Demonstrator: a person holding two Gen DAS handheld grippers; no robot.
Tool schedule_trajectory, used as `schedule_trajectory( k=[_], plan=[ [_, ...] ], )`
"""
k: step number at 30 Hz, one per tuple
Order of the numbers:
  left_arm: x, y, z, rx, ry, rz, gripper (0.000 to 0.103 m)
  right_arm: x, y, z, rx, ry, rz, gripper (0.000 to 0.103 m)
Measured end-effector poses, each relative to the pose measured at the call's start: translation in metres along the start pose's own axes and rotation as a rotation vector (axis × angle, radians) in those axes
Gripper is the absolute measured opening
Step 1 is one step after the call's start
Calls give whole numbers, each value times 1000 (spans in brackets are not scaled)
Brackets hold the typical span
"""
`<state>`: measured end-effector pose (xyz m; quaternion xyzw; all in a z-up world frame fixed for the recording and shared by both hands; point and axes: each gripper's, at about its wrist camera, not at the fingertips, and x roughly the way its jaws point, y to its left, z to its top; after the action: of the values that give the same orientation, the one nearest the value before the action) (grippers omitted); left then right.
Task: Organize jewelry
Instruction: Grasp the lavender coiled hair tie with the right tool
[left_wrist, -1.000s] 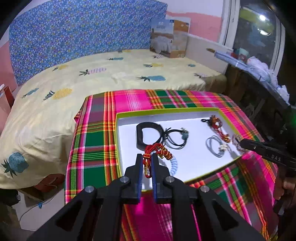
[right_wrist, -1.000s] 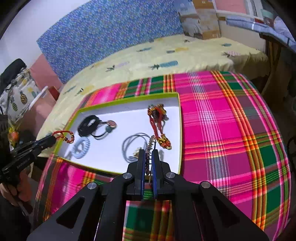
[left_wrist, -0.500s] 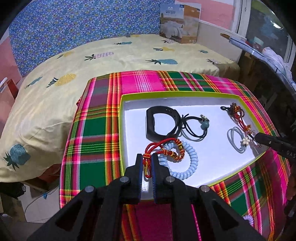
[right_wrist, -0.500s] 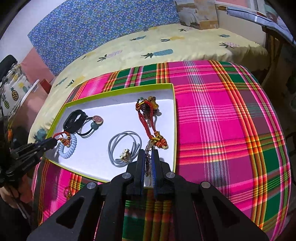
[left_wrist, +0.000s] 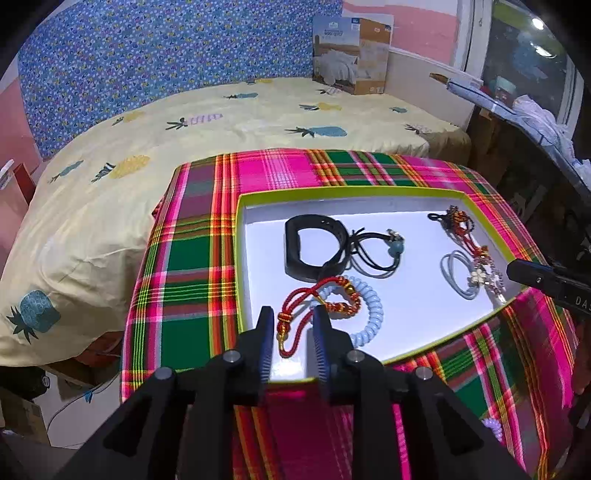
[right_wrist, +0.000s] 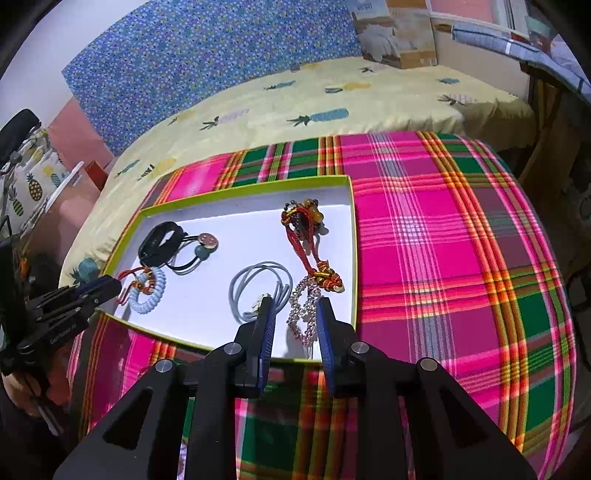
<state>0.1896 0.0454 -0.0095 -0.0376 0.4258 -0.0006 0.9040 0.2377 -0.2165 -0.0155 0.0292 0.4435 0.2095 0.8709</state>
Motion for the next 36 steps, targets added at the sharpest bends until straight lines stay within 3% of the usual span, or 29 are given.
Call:
schedule_trajectory(
  k=[8,23,36],
  plan=[
    [-30,-5,-14,-3,-45,-47,23,-31,15,-22,-25,-49,20,23],
    [-86,-20,-71,18,-76,-86,23,-70,52,-90,-80,-55,69,23],
    [-105,-29,-100,26,-79,-94,23,-75,71,-122,-95,-35,92,23]
  ],
)
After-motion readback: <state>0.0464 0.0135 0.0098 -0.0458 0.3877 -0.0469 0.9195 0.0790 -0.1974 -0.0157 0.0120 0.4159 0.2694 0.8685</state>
